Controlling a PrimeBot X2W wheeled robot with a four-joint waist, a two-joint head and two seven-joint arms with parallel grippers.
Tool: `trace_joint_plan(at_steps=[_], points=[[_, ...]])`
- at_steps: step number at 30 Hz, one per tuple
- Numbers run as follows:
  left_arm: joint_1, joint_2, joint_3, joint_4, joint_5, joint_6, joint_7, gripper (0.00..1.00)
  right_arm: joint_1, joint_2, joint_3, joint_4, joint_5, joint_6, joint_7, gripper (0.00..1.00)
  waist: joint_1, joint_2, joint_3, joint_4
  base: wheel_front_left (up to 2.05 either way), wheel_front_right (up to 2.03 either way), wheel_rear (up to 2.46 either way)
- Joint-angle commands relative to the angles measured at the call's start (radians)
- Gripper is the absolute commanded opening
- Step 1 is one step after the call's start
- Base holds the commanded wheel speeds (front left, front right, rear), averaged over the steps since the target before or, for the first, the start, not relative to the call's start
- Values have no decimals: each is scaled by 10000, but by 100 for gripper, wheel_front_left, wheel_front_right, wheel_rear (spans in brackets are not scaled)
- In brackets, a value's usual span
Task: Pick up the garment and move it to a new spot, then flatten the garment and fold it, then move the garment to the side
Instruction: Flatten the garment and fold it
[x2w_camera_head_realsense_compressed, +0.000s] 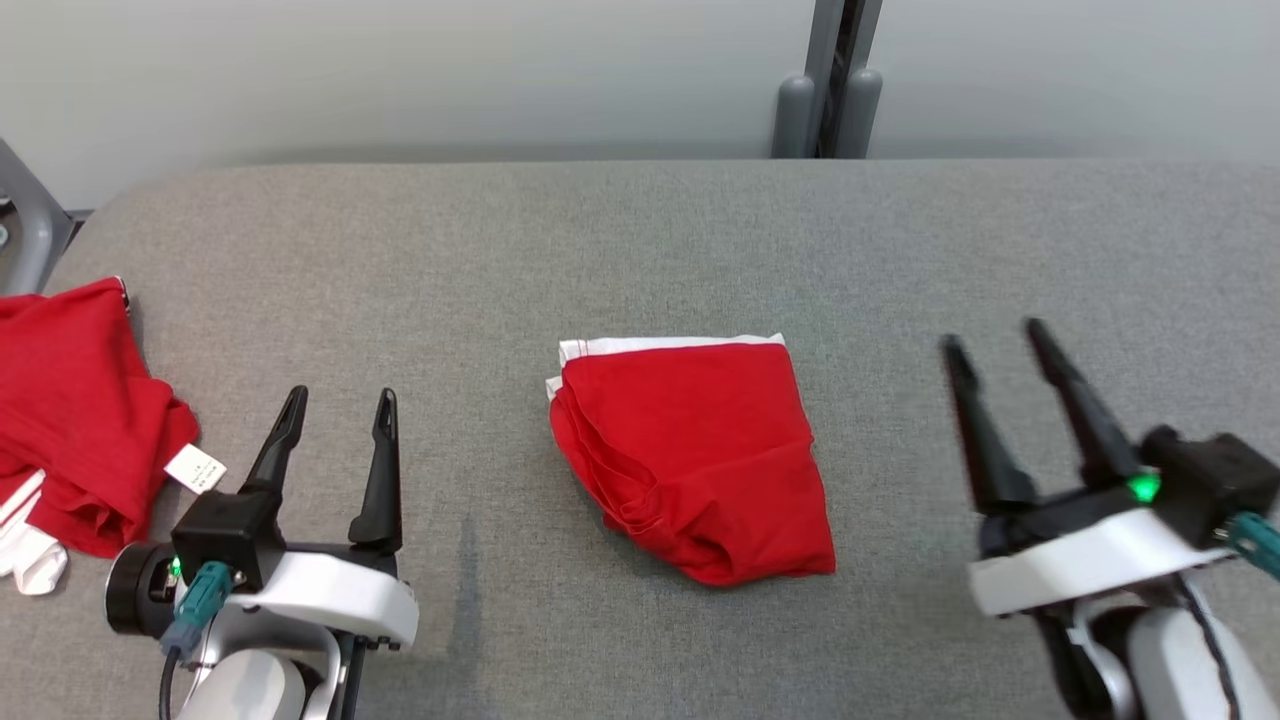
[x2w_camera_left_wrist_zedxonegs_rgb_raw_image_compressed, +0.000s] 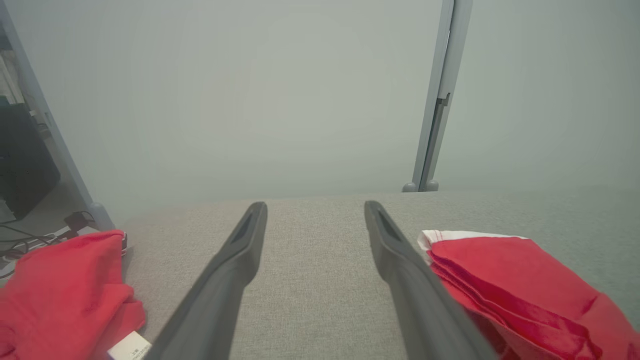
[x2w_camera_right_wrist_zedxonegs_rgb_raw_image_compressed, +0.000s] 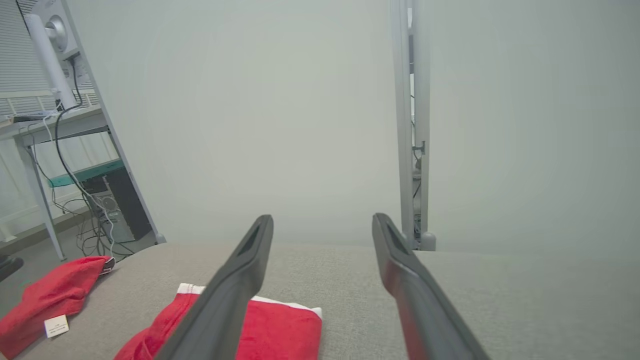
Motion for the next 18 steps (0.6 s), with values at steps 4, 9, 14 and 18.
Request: trace_joint_plan(at_steps=[4,9,14,18], points=[[364,210,16,-379,91,196,145,100,681,-32,-1096,-333,-483,-4,372,100,0,-1,-296,20,0,0,0],[717,370,-20,-835,166,392,339,100,1242,-32,-1778,-532,-540,-4,632,100,0,-1,-531,-12,0,0,0],[881,468,-103,-1104,193,478,517,100,1416,-35,-1881,-446,-434,-4,655,100,0,-1,-610,-46,0,0,0],[880,527,-156,-1233,205,491,605,100,1398,-35,-1893,-377,-346,-4,637,100,0,-1,-613,-29,0,0,0]])
